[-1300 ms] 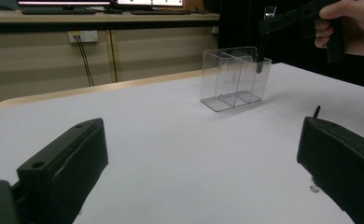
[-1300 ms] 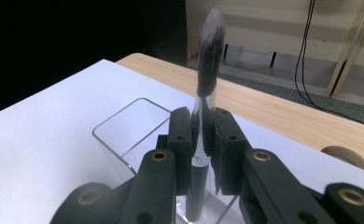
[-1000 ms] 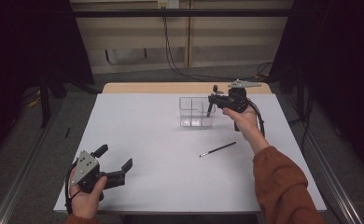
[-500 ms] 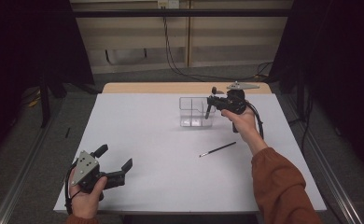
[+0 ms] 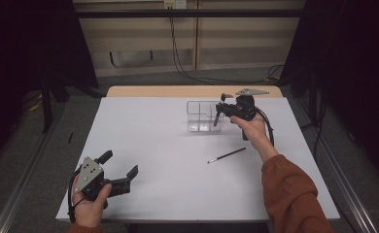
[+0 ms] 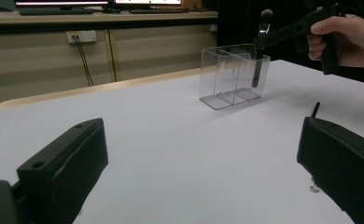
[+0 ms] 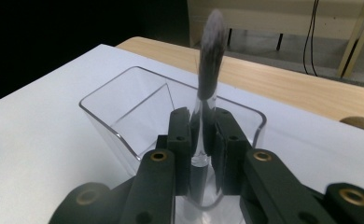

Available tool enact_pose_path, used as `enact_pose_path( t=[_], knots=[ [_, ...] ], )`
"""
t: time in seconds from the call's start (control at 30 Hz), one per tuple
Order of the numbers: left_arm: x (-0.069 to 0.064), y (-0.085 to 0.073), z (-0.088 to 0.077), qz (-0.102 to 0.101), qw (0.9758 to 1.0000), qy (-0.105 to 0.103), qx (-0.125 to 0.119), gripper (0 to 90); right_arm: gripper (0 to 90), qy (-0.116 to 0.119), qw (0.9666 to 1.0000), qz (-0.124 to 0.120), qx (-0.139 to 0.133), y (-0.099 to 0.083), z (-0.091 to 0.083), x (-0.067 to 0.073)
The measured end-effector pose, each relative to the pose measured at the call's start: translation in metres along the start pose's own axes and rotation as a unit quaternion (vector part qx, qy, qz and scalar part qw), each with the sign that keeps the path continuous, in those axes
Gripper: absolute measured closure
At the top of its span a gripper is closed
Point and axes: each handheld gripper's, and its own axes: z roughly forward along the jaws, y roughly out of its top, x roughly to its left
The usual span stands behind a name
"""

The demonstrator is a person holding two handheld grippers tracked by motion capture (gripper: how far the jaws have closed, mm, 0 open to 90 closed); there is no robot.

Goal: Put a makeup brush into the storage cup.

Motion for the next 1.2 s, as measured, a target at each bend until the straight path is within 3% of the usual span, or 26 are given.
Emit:
enact_pose_path(
  t=[0.13,0.43,0.77,1.2],
  knots=[
    [0.001,0.0,0.0,0.0,1.0,-0.001,0.002,1.7,74.1,0.001,1.0,0.003,0.0,-0.003,0.0,-0.002],
    [0.0,0.0,0.001,0.002,1.0,-0.003,0.002,1.7,42.8,-0.014,0.9998,0.009,0.004,-0.008,0.0,-0.004],
    [0.0,0.0,0.001,0.004,1.0,-0.004,0.002,1.7,19.9,-0.029,0.9995,0.007,-0.007,-0.008,-0.003,-0.004],
    [0.002,-0.001,0.002,0.001,1.0,-0.004,0.007,1.6,2.7,-0.025,0.9991,0.006,-0.033,-0.017,-0.018,-0.002]
  ],
)
